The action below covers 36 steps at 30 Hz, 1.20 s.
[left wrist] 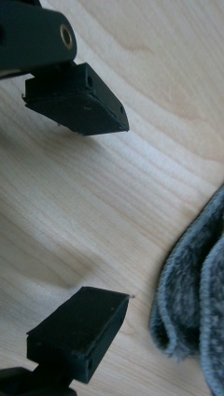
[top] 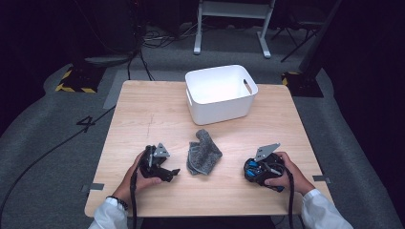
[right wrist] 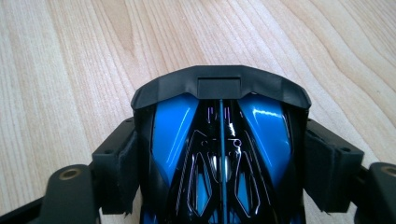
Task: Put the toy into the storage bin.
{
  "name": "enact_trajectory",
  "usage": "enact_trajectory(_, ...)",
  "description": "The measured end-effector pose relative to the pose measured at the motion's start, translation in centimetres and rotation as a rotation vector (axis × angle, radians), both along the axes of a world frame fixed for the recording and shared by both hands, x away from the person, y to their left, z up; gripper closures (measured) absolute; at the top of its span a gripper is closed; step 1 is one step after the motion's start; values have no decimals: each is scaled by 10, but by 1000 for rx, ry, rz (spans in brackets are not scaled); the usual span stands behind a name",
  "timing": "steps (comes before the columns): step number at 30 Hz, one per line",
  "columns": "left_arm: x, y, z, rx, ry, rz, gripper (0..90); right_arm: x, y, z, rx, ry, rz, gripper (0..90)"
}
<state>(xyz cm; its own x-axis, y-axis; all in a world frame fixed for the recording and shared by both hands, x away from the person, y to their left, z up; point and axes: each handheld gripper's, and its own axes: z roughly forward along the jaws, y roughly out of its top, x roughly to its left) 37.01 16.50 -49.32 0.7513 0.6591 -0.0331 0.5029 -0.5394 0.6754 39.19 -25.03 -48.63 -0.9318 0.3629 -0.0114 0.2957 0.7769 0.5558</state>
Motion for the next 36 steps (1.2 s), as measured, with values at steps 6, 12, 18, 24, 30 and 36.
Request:
enact_trajectory(6, -1, -6, 20, -71, -75, 32, 173, -3, -4, -1, 9, -6, -15, 232)
enact_trajectory(12, 6, -14, 43, -140, -131, 69, 191, -5, -1, -2, 4, -8, -15, 181)
enact_trajectory(18, 15, -19, 58, -177, -170, 92, 189, -7, 1, -3, 5, -10, -30, 155)
enact_trajectory(24, 30, -23, 70, -211, -187, 116, 186, -8, 1, -4, 11, -10, -44, 149)
enact_trajectory(30, 45, -36, 91, -241, -228, 152, 181, -9, 1, -4, 9, -14, -51, 148)
enact_trajectory(36, 59, -45, 109, -264, -281, 178, 181, -8, 1, -4, 10, -14, -49, 148)
